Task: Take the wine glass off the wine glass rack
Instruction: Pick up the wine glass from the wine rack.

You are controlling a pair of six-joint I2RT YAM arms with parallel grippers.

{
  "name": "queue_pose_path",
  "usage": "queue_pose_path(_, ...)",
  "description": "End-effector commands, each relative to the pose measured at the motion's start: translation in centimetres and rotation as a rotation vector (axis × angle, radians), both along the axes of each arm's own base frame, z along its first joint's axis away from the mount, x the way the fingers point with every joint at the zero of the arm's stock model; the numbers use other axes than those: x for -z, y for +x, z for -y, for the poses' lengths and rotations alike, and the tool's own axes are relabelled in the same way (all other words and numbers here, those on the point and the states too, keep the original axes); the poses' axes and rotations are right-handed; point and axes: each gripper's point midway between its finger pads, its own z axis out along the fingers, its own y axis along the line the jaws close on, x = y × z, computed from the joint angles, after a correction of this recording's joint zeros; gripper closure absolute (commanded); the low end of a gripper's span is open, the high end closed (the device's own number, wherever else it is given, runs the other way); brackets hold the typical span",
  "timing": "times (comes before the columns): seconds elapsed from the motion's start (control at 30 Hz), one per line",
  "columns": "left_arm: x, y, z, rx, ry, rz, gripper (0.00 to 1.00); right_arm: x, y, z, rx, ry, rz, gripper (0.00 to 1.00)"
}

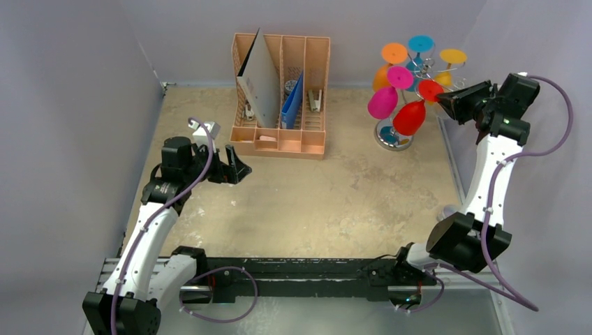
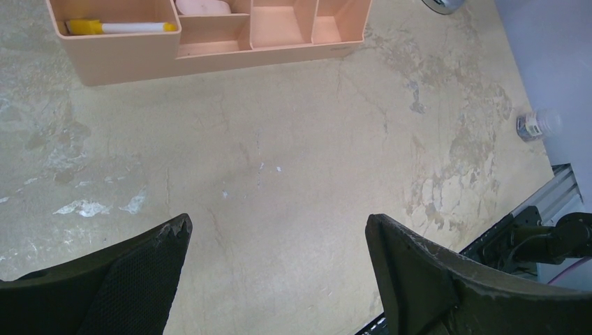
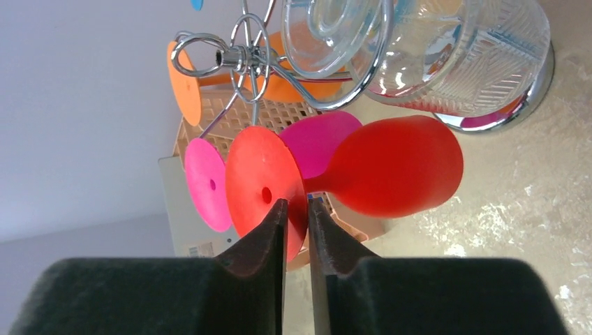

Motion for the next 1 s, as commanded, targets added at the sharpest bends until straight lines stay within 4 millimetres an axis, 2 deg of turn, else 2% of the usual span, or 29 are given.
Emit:
queue_pose_path(0.0,-1.0,0.6,-0.1,-0.001,0.008,0.046,0.07,-1.4,0.0,-0.4,-0.023,0.033,0.063,0.86)
queue_pose_path(0.23,-0.7,0.9,-1.0,-0.049,0.045,0.036,0.07,-2.0,0.2,-0.7,-0.034,0.117,0.085,0.9)
queue_pose_path(0.5,-0.5,1.0,-0.8,-0.041,0.039,0.025,0.07,-2.1,0.6,-0.9,-0.04,0.204,0.104,1.0)
queue_pose_path(0.97,-0.5,1.0,-0.8,-0.041,0.033,0.019,0.07,-2.9,1.1,-1.1,-0.035,0.319,0.177,1.0)
